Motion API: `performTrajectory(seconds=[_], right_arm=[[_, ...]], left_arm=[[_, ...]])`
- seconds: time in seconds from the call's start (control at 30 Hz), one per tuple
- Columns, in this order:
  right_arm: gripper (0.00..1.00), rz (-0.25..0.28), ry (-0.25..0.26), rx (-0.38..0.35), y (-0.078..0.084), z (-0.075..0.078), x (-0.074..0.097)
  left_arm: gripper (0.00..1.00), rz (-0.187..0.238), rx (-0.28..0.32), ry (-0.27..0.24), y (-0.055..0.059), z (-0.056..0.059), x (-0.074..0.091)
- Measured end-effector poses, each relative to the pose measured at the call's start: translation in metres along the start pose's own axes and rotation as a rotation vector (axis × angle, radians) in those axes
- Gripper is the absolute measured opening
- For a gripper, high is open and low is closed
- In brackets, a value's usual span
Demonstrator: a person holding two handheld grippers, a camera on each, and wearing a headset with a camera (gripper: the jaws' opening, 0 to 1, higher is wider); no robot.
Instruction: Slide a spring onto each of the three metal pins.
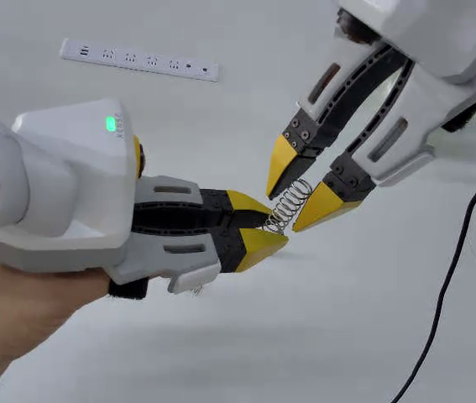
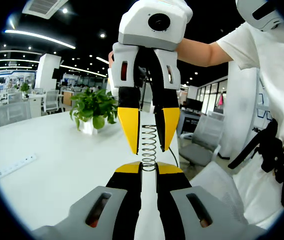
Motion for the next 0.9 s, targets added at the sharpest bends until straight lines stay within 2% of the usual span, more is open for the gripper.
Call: performTrajectory(seconds=[0.4, 0.9], right_arm=[[0.08, -0.005, -0.004, 0.004, 0.0009, 0.0003, 0.0001], [0.08, -0.012, 0.004, -0.006, 0.0015, 0.0006, 0.0008]], left_arm=[[0.07, 0.007, 0.003, 0.002, -0.0001, -0.0008, 0.0004], [0.07, 0.010, 0.002, -0.002, 0.0012, -0.0015, 0.0006]])
Point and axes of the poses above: the centre of the closed fingertips' face, and the gripper's own axes: x roughly backward along the fingers, z roughly to its right, y roughly out of its underside, the point moved 9 cm from there along x, roughly backward along the fingers, and after that the axes turned 15 degrees about x, right-handed, at the moved point
